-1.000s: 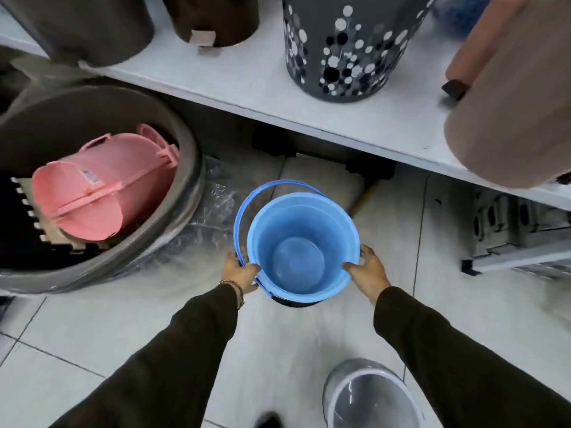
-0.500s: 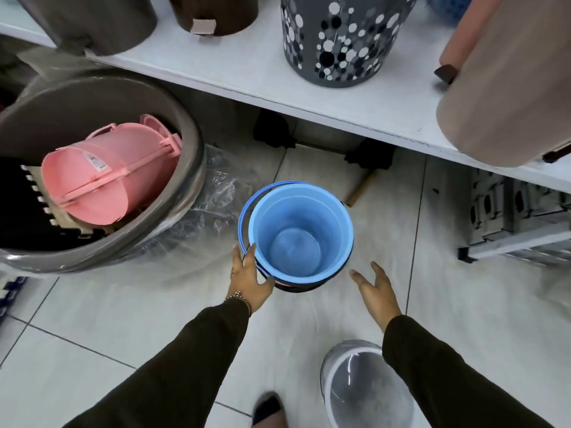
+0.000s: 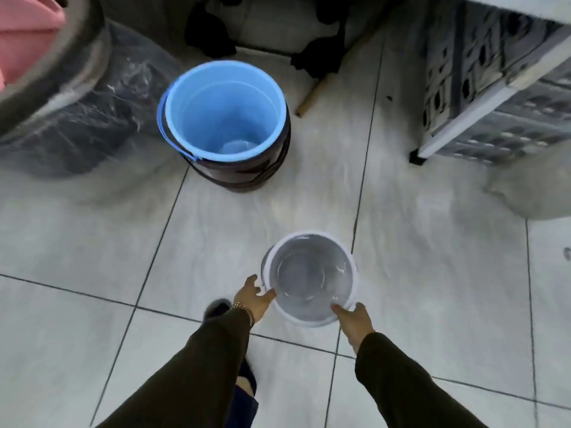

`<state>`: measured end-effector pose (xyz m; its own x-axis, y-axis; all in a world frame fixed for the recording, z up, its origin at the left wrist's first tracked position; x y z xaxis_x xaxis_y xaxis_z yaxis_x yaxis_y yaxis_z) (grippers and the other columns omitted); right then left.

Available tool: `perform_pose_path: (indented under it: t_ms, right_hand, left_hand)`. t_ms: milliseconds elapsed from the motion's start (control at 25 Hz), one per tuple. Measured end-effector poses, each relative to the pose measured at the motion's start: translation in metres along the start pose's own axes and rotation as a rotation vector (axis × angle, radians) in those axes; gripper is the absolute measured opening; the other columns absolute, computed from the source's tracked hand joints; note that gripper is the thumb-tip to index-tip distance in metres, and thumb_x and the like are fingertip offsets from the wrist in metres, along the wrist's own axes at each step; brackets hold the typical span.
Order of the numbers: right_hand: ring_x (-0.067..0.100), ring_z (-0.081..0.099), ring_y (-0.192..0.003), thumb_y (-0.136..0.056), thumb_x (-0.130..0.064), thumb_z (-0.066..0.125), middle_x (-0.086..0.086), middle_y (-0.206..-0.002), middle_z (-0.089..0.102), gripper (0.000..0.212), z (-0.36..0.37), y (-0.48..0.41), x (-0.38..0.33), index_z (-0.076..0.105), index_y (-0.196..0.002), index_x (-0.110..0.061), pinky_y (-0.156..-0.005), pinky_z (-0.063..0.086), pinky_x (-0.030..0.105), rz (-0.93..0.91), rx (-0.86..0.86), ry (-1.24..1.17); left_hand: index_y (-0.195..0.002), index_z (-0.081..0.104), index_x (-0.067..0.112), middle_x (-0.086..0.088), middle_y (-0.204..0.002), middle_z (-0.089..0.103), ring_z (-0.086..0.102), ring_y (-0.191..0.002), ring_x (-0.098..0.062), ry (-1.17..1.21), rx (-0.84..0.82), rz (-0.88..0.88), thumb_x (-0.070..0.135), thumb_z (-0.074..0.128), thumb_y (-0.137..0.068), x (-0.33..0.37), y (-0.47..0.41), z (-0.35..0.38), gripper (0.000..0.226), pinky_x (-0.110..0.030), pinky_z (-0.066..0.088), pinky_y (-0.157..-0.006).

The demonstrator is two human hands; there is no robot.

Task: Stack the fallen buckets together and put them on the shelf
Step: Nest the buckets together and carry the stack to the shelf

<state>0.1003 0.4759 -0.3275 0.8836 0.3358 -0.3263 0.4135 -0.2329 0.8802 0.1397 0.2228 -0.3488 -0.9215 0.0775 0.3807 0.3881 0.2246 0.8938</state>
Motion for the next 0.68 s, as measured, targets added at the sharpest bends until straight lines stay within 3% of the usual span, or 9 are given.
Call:
perform_pose_path:
  t_ms: [120, 160, 280, 400, 560, 680]
  right_hand:
    - [0.036, 0.063, -0.105, -0.088, -0.002, 0.059, 0.016, -0.117, 0.061, 0.036, 0.013, -0.013, 0.015, 0.051, -0.122, -0.008, -0.087, 0.057, 0.046, -0.072, -0.059, -0.197]
    - [0.037, 0.063, -0.105, -0.086, 0.004, 0.057, 0.014, -0.113, 0.062, 0.036, 0.011, -0.014, 0.01, 0.053, -0.119, -0.009, -0.085, 0.059, 0.048, -0.1, -0.044, -0.259]
    - [0.035, 0.066, -0.102, -0.083, 0.008, 0.051, 0.008, -0.105, 0.063, 0.038, -0.009, 0.006, -0.019, 0.057, -0.115, -0.012, -0.075, 0.062, 0.047, -0.198, -0.016, -0.315]
    - [0.033, 0.065, -0.104, -0.088, 0.004, 0.05, 0.013, -0.115, 0.063, 0.035, -0.039, 0.046, -0.072, 0.055, -0.117, -0.016, -0.072, 0.062, 0.039, -0.353, -0.012, -0.29]
    - [0.028, 0.065, -0.106, -0.094, -0.003, 0.051, 0.01, -0.116, 0.063, 0.03, -0.061, 0.116, -0.182, 0.052, -0.116, -0.023, -0.083, 0.061, 0.042, -0.611, 0.004, -0.277]
    - [0.025, 0.066, -0.105, -0.095, -0.004, 0.051, 0.009, -0.114, 0.067, 0.033, -0.053, 0.166, -0.274, 0.051, -0.125, -0.018, -0.094, 0.056, 0.05, -0.76, 0.016, -0.271]
  left_hand:
    - [-0.121, 0.048, 0.006, -0.026, -0.13, 0.06, 0.063, -0.103, -0.04, 0.316, 0.027, -0.014, 0.008, 0.063, -0.089, -0.013, -0.011, 0.023, 0.036, -0.046, 0.054, -0.087]
    - [-0.114, 0.049, 0.004, -0.025, -0.129, 0.059, 0.062, -0.104, -0.04, 0.385, 0.044, -0.005, 0.0, 0.061, -0.087, -0.009, -0.012, 0.023, 0.03, -0.046, 0.054, -0.084]
    - [-0.124, 0.05, -0.001, -0.022, -0.132, 0.055, 0.057, -0.118, -0.042, 0.473, 0.083, 0.071, -0.011, 0.06, -0.081, 0.02, 0.007, 0.011, 0.046, -0.048, 0.055, -0.087]
    - [-0.129, 0.05, 0.002, -0.017, -0.131, 0.056, 0.061, -0.111, -0.035, 0.517, 0.134, 0.225, -0.01, 0.062, -0.079, 0.074, 0.049, -0.019, 0.053, -0.047, 0.057, -0.085]
    - [-0.125, 0.05, 0.007, -0.007, -0.115, 0.057, 0.063, -0.088, -0.023, 0.617, 0.184, 0.459, -0.01, 0.061, -0.079, 0.171, 0.113, -0.073, 0.05, -0.036, 0.061, -0.061]
    - [-0.129, 0.049, 0.009, -0.012, -0.115, 0.062, 0.065, -0.098, -0.031, 0.652, 0.252, 0.56, -0.008, 0.062, -0.078, 0.236, 0.146, -0.135, 0.055, -0.047, 0.061, -0.074]
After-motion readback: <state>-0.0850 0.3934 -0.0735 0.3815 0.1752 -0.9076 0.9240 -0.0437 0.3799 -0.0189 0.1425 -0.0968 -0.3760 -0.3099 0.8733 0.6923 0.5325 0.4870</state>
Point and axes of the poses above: each hand's wrist, its own y-axis away from the middle knuckle, its own z-axis out of the palm, x = y × z, the point moved 9 cm from there along -y, towards the middle knuckle
